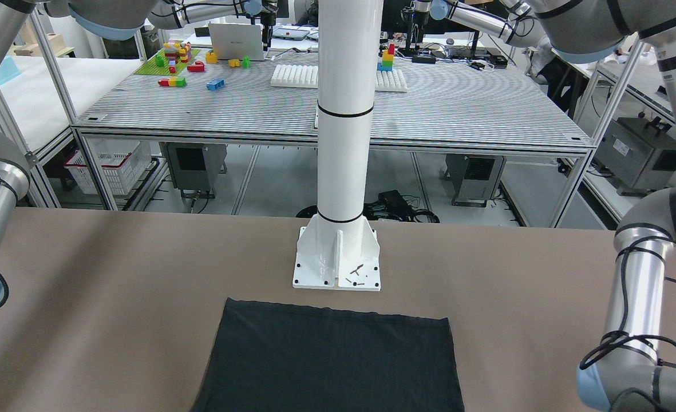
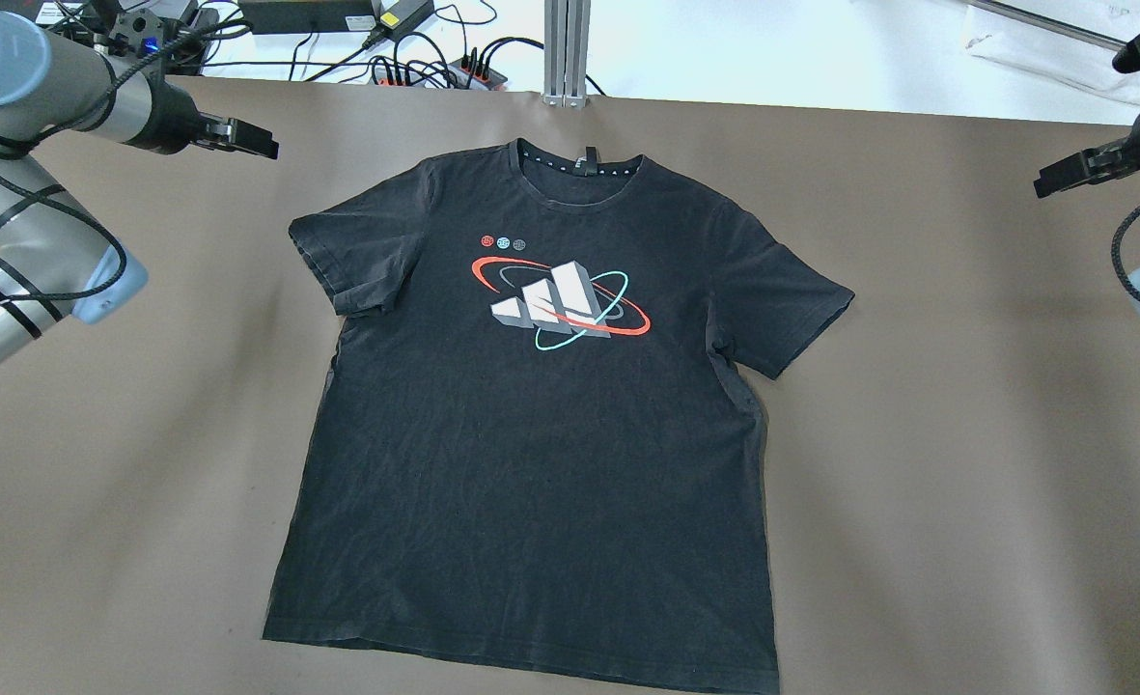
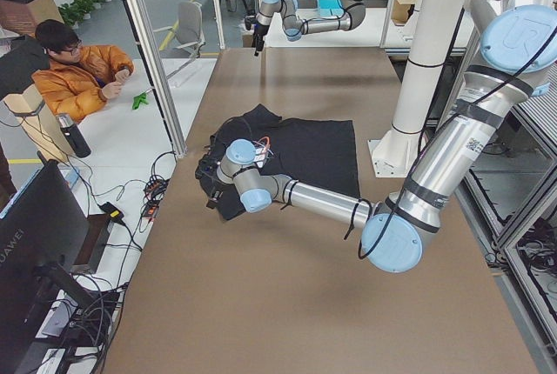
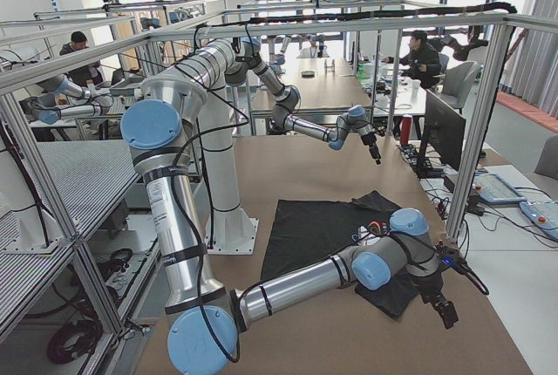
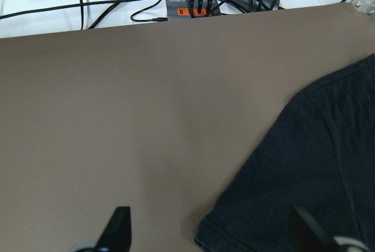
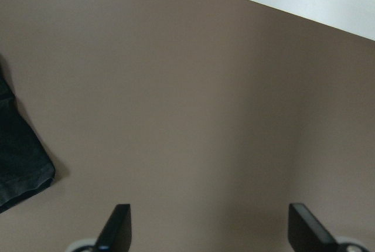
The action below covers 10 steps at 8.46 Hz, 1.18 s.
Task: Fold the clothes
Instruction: 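Move both grippers toward the shirt's shoulders near the collar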
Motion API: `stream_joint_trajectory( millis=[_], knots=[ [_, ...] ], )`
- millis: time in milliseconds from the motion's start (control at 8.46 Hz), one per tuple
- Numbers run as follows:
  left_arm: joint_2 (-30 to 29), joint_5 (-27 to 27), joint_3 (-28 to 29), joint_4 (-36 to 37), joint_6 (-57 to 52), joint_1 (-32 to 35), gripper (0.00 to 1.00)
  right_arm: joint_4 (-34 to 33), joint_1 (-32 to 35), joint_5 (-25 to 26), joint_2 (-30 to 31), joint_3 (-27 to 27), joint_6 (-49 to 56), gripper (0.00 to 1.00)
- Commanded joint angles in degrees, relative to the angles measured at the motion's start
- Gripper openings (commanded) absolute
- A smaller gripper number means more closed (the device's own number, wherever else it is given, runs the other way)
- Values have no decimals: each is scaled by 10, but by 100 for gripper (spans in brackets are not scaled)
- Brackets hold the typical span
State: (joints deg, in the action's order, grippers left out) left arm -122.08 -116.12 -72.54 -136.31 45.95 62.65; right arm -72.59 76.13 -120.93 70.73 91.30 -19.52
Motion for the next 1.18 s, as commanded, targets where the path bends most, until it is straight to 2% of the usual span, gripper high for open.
stream_joint_trajectory(
  millis=[0,236,355,827,1064],
  knots=[
    [-29,42,34,-8,9,-32,95,79,-34,0,1,-51,-66,94],
    [-38,50,48,-21,9,-33,95,184,-83,10,1,-106,-151,94],
    [-49,50,60,-21,9,-33,95,214,-105,23,1,-114,-192,94],
    [-59,57,75,-21,8,-34,95,290,-192,113,0,-130,-315,94],
    [-59,57,74,-21,8,-37,95,293,-208,143,-5,-144,-335,94]
  ],
)
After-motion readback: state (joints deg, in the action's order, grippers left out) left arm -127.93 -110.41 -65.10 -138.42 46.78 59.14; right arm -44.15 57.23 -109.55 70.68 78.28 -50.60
